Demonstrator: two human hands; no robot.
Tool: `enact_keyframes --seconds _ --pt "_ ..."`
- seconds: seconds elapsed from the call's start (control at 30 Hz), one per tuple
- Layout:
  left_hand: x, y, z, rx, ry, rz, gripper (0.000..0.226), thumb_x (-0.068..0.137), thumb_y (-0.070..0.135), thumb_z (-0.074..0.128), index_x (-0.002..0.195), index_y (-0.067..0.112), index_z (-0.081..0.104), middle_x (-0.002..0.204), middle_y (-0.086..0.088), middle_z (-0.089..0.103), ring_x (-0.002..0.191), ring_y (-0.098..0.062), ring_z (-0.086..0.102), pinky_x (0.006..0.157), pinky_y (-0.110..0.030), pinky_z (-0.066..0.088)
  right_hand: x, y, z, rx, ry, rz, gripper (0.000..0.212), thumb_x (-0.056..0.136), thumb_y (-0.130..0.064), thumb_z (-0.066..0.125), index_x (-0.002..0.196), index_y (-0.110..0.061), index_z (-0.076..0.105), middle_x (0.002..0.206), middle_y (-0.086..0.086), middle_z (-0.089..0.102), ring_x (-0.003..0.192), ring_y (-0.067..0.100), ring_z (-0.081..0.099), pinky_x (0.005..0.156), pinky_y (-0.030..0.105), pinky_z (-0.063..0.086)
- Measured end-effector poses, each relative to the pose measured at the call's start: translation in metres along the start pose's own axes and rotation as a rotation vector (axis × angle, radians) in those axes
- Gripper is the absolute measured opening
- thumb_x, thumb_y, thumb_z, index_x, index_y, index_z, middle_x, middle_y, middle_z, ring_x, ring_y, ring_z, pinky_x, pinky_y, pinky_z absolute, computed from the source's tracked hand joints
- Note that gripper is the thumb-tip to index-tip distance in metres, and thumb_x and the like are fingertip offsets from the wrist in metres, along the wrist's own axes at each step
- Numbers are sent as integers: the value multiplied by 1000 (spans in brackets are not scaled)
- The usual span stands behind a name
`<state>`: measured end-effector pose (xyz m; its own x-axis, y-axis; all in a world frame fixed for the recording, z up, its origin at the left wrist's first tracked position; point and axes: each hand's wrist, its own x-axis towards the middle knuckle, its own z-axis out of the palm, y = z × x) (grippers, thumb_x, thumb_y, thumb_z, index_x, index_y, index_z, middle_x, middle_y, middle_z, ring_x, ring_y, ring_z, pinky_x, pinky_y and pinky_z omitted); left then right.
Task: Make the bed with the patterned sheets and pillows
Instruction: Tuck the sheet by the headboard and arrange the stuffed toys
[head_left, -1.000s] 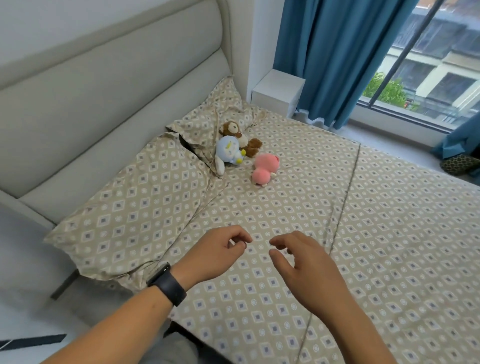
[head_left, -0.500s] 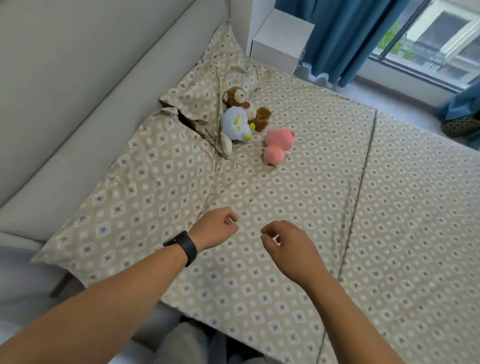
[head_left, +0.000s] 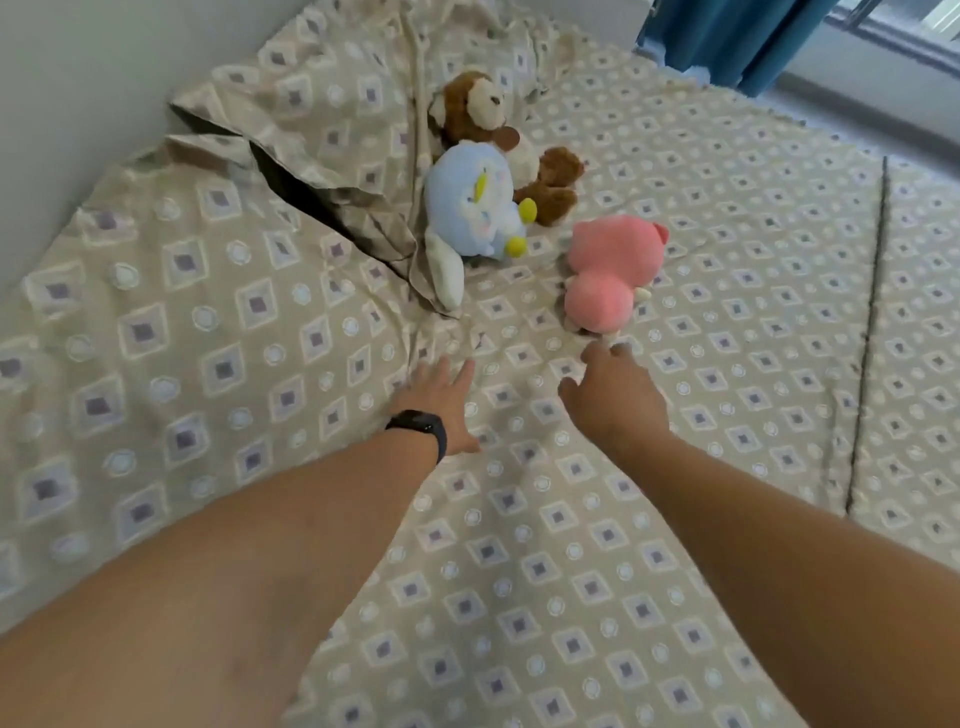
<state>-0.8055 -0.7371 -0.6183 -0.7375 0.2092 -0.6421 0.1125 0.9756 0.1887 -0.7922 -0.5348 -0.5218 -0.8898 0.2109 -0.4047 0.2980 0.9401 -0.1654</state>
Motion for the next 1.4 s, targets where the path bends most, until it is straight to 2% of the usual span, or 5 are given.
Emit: enact_keyframes --seconds 0.2,0.37,1.0,1.2,1.4 --pt "100 -6 45 191 -6 -19 151 62 50 92 149 46 -31 164 4 -29 154 -37 -13 109 -62 36 153 -7 48 -224 155 6 80 89 -52 64 150 -27 19 154 8 19 140 51 23 96 63 43" --pt "114 -10 51 145 -28 -18 155 59 47 95 147 49 -33 162 5 -34 153 -37 -15 109 -64 35 208 14 86 -128 -66 111 98 79 -55 75 154 -38 14 163 6 -13 144 54 13 105 62 42" --pt "110 -21 49 119 30 27 150 58 55 92 151 48 -26 163 10 -31 155 -29 -14 112 -55 39 196 15 86 -288 48 -90 34 92 -12 59 124 -24 56 138 11 26 106 42 41 71 43 44" --pt "65 -60 82 36 144 -39 109 82 79 53 157 42 -16 164 6 -29 153 -19 -23 125 -41 -2 124 -14 98 -245 -4 -114 39 93 -11 58 126 -32 61 131 6 29 108 37 43 74 45 47" --pt "8 -79 77 -36 24 -167 75 97 48 55 160 32 17 170 2 -4 156 -26 -2 125 -44 15 50 -49 78 -259 87 -162 50 89 -11 61 134 -30 50 134 2 36 120 35 39 69 41 42"
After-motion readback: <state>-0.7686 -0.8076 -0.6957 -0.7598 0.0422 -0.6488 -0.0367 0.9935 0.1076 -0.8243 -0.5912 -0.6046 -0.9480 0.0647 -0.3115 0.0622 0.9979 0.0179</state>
